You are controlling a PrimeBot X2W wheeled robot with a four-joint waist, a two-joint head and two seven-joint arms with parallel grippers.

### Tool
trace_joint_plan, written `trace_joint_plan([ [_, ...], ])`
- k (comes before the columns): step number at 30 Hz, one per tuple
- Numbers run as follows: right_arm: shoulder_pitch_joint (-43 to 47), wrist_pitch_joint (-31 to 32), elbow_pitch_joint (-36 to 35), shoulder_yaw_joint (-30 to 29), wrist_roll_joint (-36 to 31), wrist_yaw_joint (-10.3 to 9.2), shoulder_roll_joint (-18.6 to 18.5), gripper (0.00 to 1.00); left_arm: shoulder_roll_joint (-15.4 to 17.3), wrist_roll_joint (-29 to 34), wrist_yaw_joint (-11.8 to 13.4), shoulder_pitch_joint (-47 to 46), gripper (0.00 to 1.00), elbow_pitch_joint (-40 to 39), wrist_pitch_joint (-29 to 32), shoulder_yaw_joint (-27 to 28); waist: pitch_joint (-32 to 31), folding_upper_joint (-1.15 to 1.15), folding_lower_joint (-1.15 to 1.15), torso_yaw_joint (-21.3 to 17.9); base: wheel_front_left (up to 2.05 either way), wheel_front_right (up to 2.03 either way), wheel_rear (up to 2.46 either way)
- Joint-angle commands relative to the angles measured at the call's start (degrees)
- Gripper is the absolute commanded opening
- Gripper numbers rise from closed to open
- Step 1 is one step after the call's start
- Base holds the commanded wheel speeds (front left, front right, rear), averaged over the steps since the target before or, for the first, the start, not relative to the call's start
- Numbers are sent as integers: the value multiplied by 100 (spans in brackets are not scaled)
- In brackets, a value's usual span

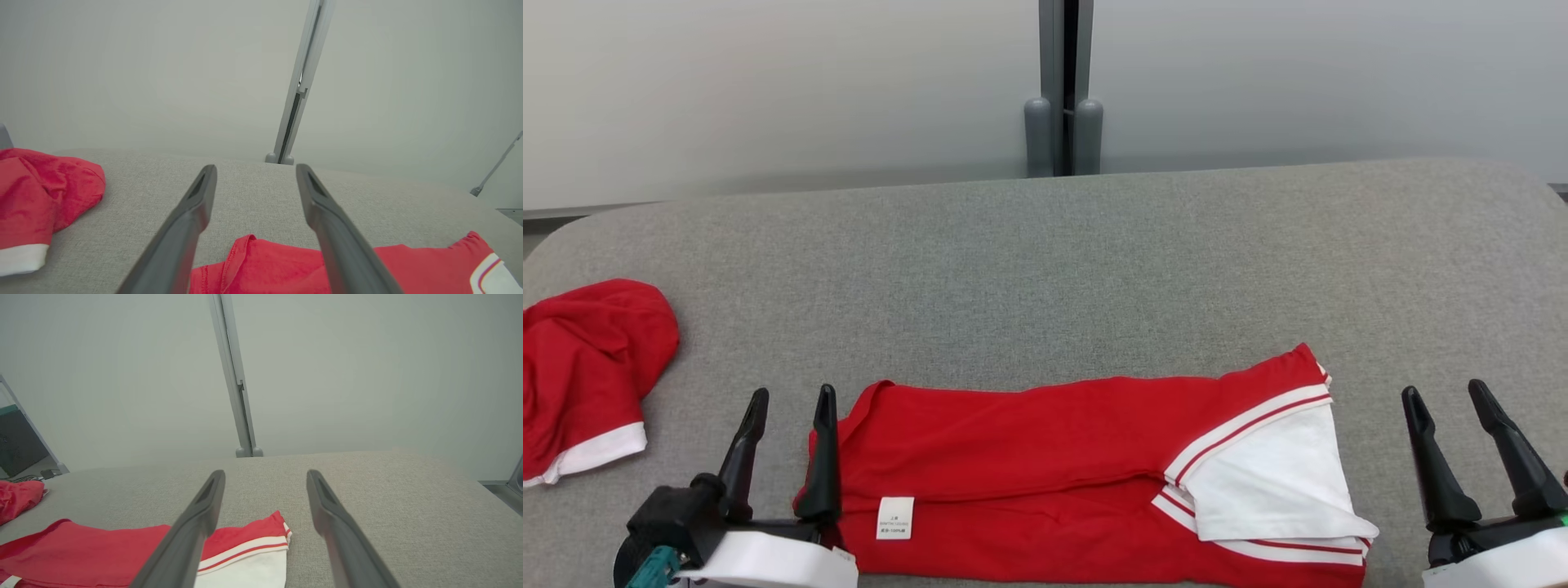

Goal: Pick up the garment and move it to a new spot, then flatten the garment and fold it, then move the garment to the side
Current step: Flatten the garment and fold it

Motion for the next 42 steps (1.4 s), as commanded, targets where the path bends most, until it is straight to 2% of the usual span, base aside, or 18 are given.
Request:
trace_joint_plan([
  [1,66,80,-58,-8,-89,0,9,100,53,105,48,114,100,-21,-12,-26,-104,0,0,-21,0,0,0],
  [12,351,297,-207,-7,-304,0,219,100,203,436,365,424,100,-136,122,-186,-267,0,0,15,0,0,0],
  [24,275,316,-78,-45,-192,0,216,100,265,473,422,274,100,-271,247,-242,-136,0,0,41,0,0,0],
  [28,205,274,374,32,-56,0,46,100,228,481,404,147,100,-326,300,-298,73,0,0,136,0,0,0],
  [35,-198,106,1750,401,184,0,-138,100,120,496,315,-204,100,-221,248,-368,538,0,0,383,0,0,0],
  [42,-775,65,3053,973,463,0,-92,100,48,460,256,-425,100,-28,183,-392,710,0,0,479,0,0,0],
])
